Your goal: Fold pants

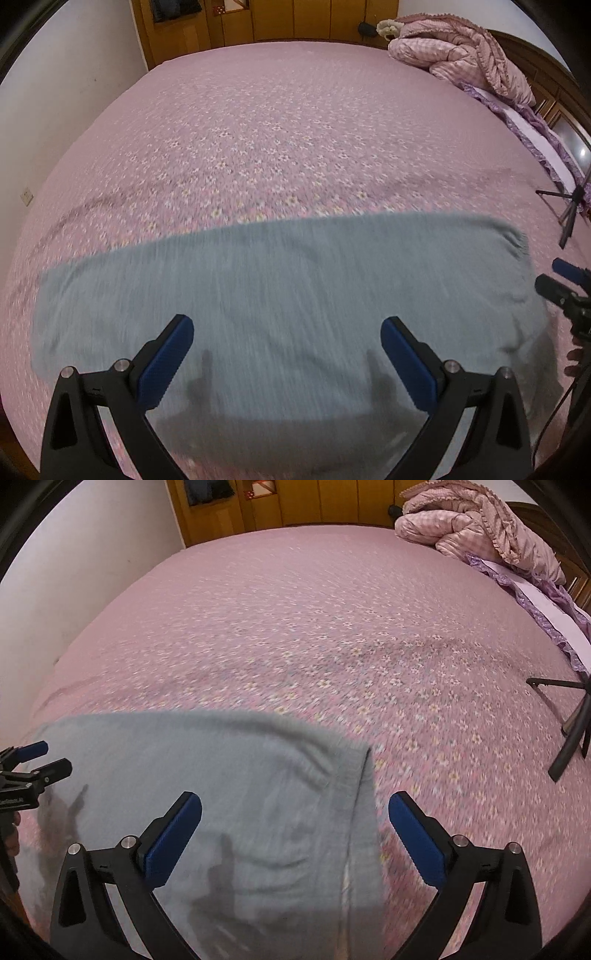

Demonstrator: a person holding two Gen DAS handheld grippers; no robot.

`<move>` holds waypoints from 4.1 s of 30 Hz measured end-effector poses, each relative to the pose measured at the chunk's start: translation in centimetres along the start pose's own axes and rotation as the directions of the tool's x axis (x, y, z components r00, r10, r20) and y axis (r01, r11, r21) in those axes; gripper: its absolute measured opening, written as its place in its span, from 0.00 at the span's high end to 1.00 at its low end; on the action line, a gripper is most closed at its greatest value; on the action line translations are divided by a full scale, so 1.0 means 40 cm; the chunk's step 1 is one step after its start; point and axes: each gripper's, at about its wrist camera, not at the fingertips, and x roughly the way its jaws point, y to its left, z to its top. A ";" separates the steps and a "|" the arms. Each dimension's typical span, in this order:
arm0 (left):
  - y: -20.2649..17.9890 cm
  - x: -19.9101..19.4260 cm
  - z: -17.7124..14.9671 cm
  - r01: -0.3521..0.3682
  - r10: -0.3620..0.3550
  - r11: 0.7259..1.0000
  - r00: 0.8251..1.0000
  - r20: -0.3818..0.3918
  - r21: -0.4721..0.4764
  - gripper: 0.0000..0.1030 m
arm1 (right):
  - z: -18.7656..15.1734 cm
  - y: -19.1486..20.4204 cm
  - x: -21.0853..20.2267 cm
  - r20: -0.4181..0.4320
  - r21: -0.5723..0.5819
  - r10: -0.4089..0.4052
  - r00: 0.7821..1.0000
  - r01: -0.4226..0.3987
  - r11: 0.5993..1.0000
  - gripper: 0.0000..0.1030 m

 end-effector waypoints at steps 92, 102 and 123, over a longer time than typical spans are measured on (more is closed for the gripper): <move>-0.013 -0.158 -0.429 0.168 -0.170 0.983 0.985 -0.016 -0.077 0.90 | -0.327 0.014 -0.187 -0.093 -0.073 0.150 0.984 -0.157 0.985 0.67; 0.035 -0.222 -0.469 0.157 -0.158 0.974 0.987 0.007 -0.161 0.64 | -0.368 -0.009 -0.277 -0.072 0.028 0.125 0.990 -0.123 0.992 0.58; 0.112 -0.157 -0.424 0.206 -0.223 0.902 0.975 -0.002 -0.380 0.60 | -0.399 -0.153 -0.295 -0.032 0.530 0.397 0.917 -0.322 0.785 0.57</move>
